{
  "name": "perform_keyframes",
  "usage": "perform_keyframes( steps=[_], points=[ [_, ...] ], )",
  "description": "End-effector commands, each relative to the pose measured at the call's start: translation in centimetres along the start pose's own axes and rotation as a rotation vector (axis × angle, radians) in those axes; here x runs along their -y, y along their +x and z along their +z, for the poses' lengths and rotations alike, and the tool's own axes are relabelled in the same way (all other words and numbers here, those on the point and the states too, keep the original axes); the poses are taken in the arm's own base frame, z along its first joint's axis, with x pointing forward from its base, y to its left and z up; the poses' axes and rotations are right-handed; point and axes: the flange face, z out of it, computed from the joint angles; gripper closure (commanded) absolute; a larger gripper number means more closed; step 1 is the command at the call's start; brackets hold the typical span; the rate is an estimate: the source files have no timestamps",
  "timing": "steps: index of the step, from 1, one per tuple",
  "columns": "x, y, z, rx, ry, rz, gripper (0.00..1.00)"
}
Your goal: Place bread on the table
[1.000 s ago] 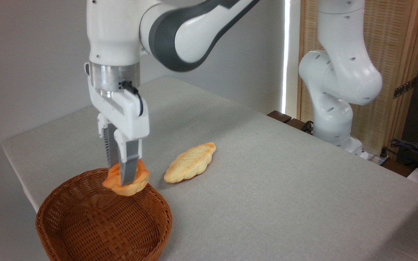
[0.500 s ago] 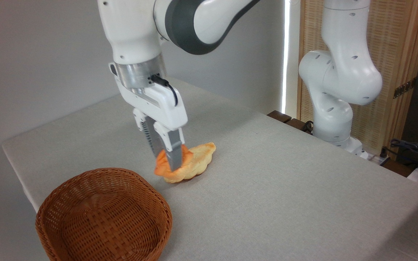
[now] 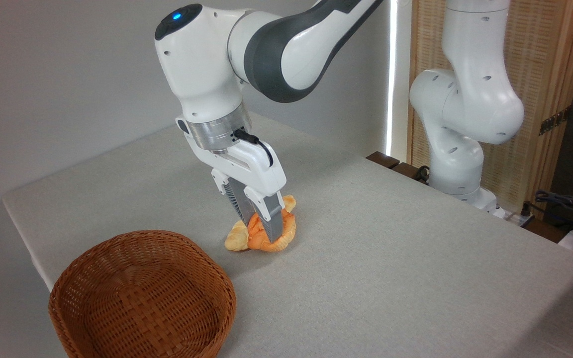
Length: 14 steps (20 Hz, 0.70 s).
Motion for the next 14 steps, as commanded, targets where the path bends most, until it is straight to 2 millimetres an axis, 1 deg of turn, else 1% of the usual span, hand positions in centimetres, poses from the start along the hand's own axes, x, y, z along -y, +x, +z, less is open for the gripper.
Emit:
perform_keyframes(
  steps=[1, 3, 8, 10, 12, 14],
  points=[
    [-0.7, -0.7, -0.6, 0.000, -0.015, -0.018, 0.00],
    [-1.1, -0.4, -0.6, 0.000, -0.012, -0.006, 0.00],
    [-1.1, -0.2, -0.7, -0.009, -0.006, -0.003, 0.00],
    [-1.1, 0.1, -1.6, -0.032, 0.006, 0.000, 0.00],
    [-0.8, 0.7, -3.0, -0.108, 0.016, -0.013, 0.00],
    [-0.3, 1.2, -3.7, -0.170, 0.048, -0.018, 0.00]
  ],
)
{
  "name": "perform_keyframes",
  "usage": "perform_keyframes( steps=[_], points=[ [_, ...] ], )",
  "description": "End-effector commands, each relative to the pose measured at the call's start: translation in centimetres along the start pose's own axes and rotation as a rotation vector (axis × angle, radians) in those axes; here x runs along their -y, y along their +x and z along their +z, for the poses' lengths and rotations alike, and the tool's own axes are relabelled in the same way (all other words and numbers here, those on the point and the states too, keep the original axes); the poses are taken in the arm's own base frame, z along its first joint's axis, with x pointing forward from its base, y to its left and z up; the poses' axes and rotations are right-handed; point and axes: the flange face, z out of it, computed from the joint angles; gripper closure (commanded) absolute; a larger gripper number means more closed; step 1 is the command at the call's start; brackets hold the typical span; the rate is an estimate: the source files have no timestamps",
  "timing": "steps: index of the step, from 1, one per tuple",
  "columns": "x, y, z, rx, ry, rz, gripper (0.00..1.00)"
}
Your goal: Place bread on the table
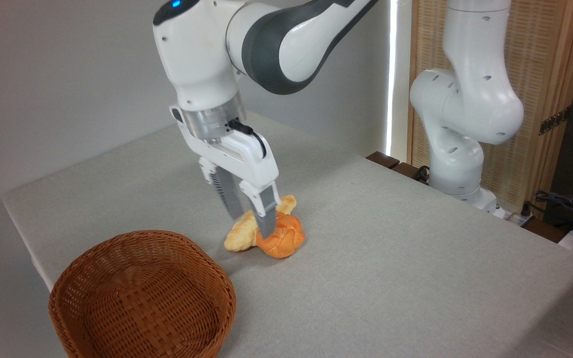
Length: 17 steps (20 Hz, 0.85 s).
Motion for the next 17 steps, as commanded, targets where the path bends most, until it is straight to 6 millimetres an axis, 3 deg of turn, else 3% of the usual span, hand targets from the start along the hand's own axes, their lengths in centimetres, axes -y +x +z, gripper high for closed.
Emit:
perform_keyframes(
  steps=[1, 10, 13, 17],
  points=[
    [0.4, 0.7, -2.0, -0.111, 0.044, -0.022, 0.00],
    [1.7, 0.9, -4.4, -0.173, 0.100, -0.027, 0.00],
    [3.2, 0.2, -6.0, -0.194, 0.115, -0.058, 0.00],
    [3.2, 0.2, -6.4, -0.198, 0.115, -0.066, 0.00]
  ],
)
